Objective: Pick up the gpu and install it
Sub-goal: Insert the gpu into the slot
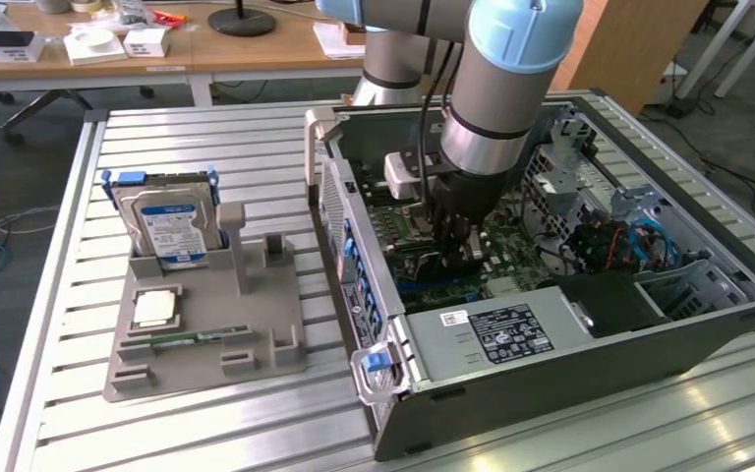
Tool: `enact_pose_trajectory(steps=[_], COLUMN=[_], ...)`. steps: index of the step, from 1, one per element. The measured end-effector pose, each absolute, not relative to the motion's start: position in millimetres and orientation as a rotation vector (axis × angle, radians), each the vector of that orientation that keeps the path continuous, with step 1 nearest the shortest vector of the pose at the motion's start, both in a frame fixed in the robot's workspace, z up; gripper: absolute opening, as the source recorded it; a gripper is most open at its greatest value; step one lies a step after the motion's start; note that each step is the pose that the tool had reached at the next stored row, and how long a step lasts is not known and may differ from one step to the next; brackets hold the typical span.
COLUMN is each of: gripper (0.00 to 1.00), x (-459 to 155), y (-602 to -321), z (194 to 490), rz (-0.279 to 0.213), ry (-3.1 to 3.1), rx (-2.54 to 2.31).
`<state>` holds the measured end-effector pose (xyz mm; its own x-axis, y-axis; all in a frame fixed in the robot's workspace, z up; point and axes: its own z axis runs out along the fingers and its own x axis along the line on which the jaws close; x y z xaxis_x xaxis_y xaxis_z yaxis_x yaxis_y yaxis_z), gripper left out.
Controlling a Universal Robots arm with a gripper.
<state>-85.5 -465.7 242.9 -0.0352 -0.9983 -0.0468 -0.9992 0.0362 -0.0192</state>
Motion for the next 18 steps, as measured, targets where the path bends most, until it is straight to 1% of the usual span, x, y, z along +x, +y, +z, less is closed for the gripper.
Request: enact_pose_trajectory(steps=[18], gripper=[0.26], x=[-86.2], y=[-465.7], z=[241.7], rz=[0.028], ry=[2.226], rx=[-2.148])
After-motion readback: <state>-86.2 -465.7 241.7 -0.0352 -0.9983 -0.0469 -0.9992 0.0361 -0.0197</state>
